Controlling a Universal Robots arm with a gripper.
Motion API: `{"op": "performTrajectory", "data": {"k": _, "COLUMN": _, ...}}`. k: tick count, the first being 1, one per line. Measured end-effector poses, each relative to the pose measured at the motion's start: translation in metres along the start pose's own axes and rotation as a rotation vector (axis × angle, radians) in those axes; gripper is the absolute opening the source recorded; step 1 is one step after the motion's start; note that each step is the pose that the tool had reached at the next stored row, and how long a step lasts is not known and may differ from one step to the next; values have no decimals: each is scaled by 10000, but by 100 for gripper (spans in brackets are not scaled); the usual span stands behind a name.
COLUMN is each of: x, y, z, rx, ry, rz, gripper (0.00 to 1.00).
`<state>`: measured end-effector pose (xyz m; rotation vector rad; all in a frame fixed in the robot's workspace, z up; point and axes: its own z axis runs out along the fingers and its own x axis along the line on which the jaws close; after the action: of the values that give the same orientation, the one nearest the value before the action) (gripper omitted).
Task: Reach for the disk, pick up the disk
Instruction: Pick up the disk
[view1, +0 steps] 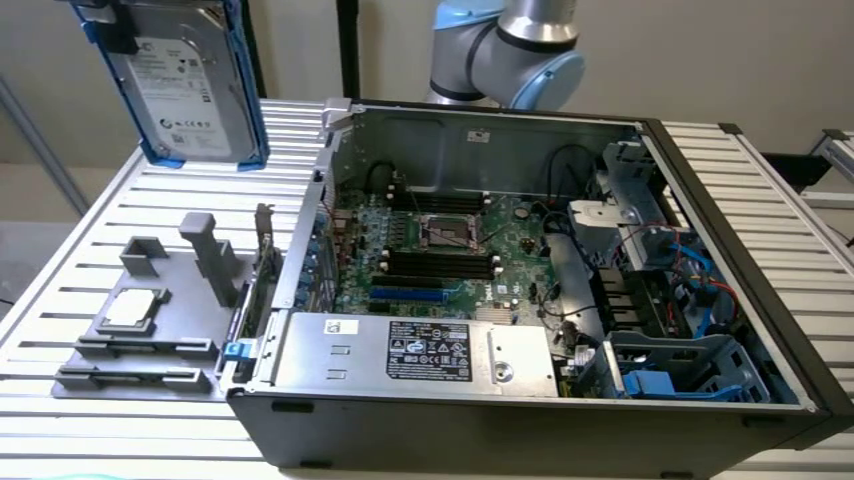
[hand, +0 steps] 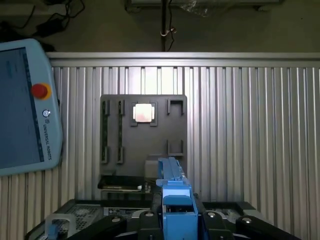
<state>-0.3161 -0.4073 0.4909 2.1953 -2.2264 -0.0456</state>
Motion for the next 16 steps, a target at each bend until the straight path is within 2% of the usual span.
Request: {"op": "performTrajectory", "data": {"k": 16, "x": 270, "y": -728, "z": -213, "rx": 1, "ry": -1, "rz": -1, "gripper": 33}}
